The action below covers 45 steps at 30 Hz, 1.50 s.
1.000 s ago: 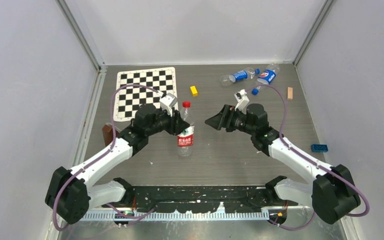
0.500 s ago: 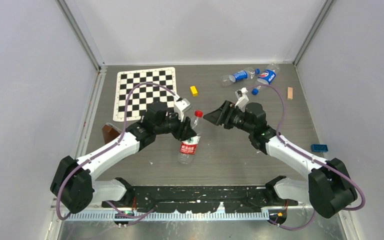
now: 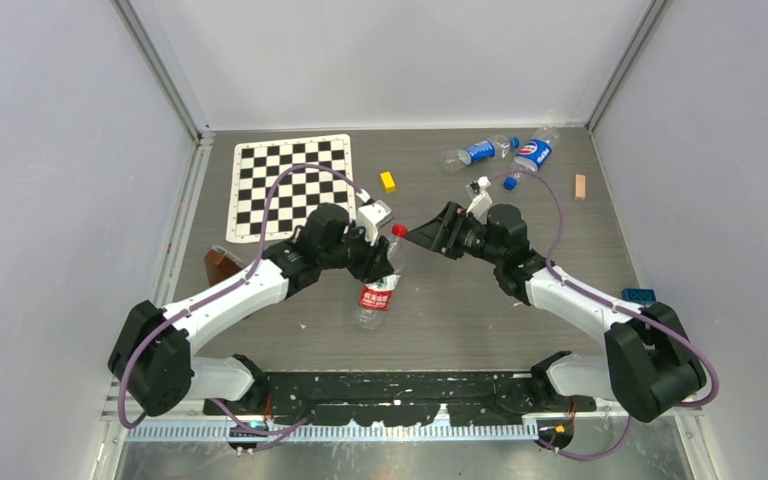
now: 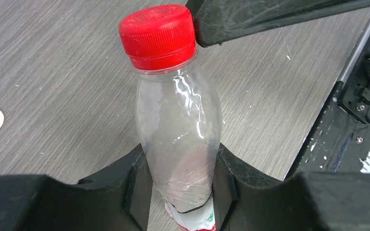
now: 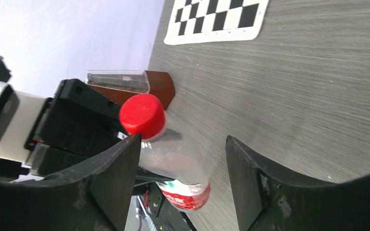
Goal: Unscrew the bottle caps
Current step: Pick up the plastic bottle at the center of the board.
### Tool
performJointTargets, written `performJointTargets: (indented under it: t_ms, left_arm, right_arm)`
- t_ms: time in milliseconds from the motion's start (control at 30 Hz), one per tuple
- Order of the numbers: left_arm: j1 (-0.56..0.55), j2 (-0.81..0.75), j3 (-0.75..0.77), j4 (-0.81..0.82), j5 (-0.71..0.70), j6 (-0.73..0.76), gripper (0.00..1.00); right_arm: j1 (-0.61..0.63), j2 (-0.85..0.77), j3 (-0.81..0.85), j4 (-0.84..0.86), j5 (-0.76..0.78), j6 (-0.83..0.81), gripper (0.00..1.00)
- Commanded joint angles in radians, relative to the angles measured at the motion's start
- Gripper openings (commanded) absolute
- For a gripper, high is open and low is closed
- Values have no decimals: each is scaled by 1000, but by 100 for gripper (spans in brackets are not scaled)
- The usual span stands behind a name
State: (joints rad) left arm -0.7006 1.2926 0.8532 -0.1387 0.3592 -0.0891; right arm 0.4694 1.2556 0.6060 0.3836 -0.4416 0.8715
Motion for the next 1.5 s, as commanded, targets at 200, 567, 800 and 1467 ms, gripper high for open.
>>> performJointTargets:
  t_ms: [200,567,800,1467]
  left_arm:
    - [-39,17,38,24,13,23,32]
    - [-142,51,45,68,-87,48,32]
    - [-145,24,8,100,-89,56,33]
    - [-145,-5,-7,87,-169,61,40]
  right_arm:
    - [8,-50,-14,181,-20,59,70]
    - [8,43,28,180,-101,51,39]
    - [8,35,33,148,-121,22,19]
    - [8,-18,44,53,-85,-24,52]
